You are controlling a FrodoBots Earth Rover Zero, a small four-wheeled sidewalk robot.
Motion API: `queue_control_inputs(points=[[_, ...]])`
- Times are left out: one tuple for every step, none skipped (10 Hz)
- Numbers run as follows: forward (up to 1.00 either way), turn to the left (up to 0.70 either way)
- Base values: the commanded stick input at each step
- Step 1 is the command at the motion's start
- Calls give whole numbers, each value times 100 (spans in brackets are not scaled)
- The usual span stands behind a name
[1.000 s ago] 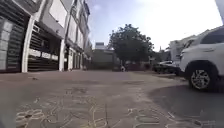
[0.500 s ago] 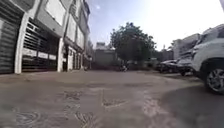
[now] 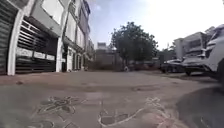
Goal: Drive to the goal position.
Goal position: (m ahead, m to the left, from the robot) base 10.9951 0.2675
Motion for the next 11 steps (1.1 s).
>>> queue_control_inputs(points=[[100, 6], [100, 6], [100, 6], [100, 6], [100, 6], [100, 6], [100, 8], [100, 7], [100, 6], [100, 6], [100, 6]])
